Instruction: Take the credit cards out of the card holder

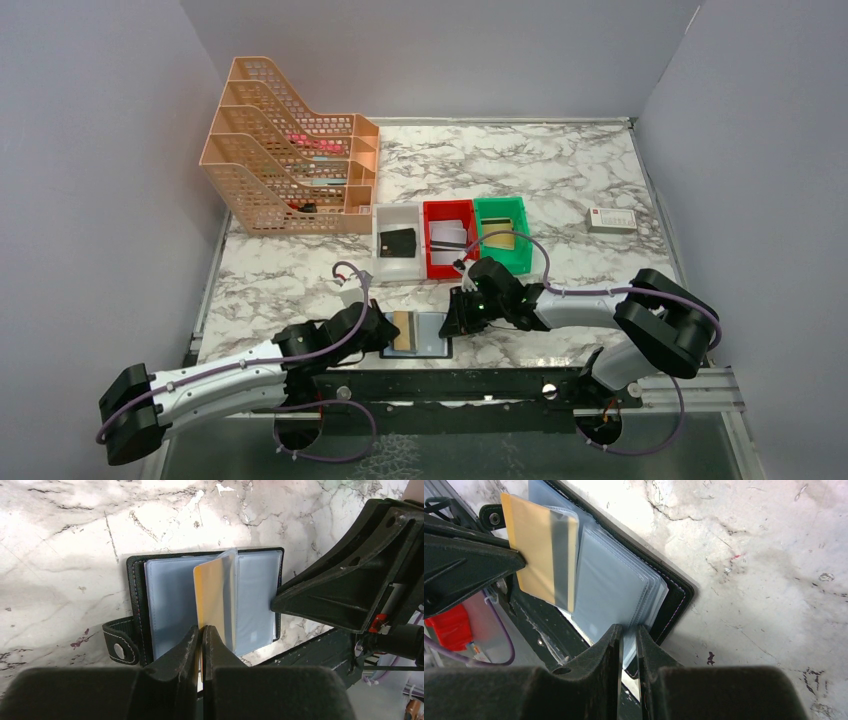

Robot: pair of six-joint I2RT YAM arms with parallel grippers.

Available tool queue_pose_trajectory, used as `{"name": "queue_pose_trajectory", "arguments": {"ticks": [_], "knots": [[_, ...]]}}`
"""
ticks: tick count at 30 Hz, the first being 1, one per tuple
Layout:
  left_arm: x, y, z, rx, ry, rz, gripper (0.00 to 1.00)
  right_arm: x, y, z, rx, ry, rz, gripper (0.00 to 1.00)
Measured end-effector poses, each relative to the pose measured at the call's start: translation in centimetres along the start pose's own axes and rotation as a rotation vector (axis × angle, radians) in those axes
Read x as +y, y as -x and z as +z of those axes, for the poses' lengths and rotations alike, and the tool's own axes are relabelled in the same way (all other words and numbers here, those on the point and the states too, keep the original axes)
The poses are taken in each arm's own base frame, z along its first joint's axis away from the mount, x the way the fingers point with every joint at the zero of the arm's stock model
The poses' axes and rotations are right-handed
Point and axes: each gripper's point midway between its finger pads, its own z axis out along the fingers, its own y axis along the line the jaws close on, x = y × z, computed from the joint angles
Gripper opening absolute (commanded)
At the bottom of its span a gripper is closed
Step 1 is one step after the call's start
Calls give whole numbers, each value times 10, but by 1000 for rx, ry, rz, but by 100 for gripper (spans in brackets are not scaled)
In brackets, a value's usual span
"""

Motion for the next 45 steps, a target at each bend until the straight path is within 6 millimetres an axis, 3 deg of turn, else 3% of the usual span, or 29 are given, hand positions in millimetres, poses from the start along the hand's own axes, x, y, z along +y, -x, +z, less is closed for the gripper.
{"name": "queue_pose_trajectory", "arguments": {"ticks": [14, 25, 28, 35, 45], "knots": [[-1, 2, -2, -14, -24, 0, 18, 2, 0, -8, 12, -11, -43, 29], [6, -10, 10, 32, 15, 33, 26, 46, 18, -5, -1, 63, -137, 40], [6, -10, 10, 32, 15, 33, 27, 48, 17, 2, 15, 59, -143, 40], [4, -10, 9, 32, 9, 28, 28, 33, 11, 18, 46, -5, -130, 13], [3, -16, 12, 37, -34, -22, 29, 25, 6, 19, 15, -10, -82, 6]]}}
